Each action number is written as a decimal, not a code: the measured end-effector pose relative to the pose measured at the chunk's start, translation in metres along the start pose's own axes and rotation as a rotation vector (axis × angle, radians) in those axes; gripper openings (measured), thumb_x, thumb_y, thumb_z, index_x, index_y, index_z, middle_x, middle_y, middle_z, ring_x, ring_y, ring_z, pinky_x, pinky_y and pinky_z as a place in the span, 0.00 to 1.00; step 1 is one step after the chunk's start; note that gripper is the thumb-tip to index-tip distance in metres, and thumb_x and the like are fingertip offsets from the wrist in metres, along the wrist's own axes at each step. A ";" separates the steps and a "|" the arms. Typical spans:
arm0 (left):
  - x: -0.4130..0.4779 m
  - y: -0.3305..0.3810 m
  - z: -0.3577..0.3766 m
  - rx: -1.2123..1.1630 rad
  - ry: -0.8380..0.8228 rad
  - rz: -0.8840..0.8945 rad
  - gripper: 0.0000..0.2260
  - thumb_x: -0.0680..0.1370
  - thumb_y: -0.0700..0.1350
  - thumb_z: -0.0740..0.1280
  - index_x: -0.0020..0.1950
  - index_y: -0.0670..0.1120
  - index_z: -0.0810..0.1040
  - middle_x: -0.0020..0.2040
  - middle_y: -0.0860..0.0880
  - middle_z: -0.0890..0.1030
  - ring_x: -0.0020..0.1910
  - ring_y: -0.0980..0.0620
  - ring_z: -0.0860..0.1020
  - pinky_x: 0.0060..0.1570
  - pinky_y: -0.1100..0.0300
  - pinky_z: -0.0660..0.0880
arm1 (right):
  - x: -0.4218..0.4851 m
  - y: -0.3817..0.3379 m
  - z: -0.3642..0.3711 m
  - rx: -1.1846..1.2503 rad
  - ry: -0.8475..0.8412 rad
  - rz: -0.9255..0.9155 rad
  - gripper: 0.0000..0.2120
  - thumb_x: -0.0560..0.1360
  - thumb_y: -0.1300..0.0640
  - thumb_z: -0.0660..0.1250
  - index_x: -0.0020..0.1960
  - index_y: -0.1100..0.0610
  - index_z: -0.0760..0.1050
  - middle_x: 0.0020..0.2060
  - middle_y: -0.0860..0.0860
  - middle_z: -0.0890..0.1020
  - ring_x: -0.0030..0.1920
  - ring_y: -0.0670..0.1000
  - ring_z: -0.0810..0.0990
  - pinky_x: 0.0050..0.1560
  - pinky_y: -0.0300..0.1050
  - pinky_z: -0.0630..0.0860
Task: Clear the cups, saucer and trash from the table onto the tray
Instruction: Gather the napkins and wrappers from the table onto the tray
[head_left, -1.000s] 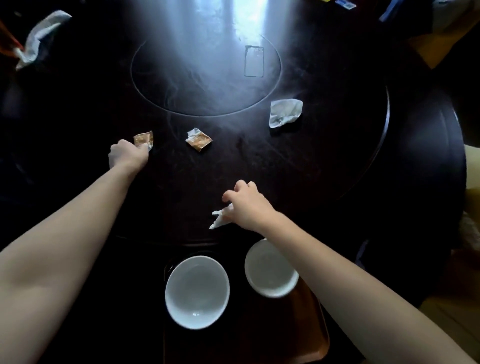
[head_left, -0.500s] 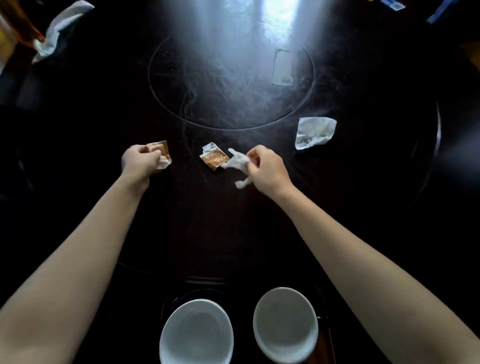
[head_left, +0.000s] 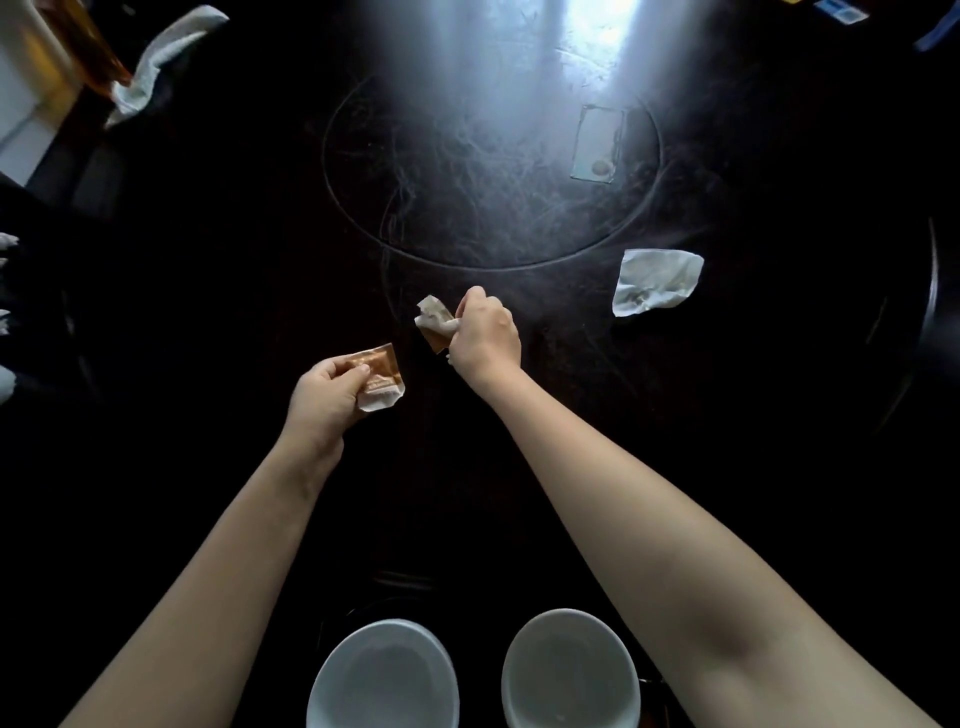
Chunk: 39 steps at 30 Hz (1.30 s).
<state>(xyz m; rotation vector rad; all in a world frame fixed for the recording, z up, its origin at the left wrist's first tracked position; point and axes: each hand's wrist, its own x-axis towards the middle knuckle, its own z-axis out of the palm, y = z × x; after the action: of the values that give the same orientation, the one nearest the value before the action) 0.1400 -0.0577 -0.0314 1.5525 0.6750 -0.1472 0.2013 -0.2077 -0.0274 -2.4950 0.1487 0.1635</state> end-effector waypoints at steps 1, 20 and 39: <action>-0.001 -0.001 0.001 -0.001 -0.011 -0.009 0.08 0.77 0.39 0.61 0.54 0.41 0.75 0.43 0.45 0.81 0.41 0.50 0.80 0.40 0.59 0.75 | 0.000 -0.001 -0.001 0.021 -0.007 0.023 0.13 0.72 0.67 0.62 0.57 0.62 0.69 0.56 0.60 0.77 0.58 0.59 0.74 0.55 0.52 0.72; -0.050 0.012 0.063 -0.349 -0.489 -0.022 0.18 0.77 0.55 0.58 0.55 0.45 0.77 0.43 0.50 0.86 0.43 0.55 0.83 0.41 0.62 0.80 | -0.058 0.020 -0.058 0.383 -0.146 0.096 0.04 0.70 0.64 0.64 0.42 0.57 0.77 0.39 0.51 0.82 0.43 0.50 0.80 0.43 0.41 0.77; -0.075 0.003 0.103 -0.156 -0.362 -0.069 0.04 0.72 0.35 0.68 0.45 0.40 0.79 0.44 0.42 0.84 0.43 0.47 0.83 0.48 0.50 0.81 | 0.035 0.139 -0.138 0.059 0.205 0.251 0.22 0.73 0.53 0.65 0.65 0.58 0.70 0.64 0.59 0.72 0.65 0.61 0.68 0.62 0.46 0.66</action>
<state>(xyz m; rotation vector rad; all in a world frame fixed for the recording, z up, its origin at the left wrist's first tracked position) 0.1113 -0.1788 -0.0050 1.3093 0.4415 -0.4077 0.2271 -0.4034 -0.0038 -2.4229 0.5442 0.0048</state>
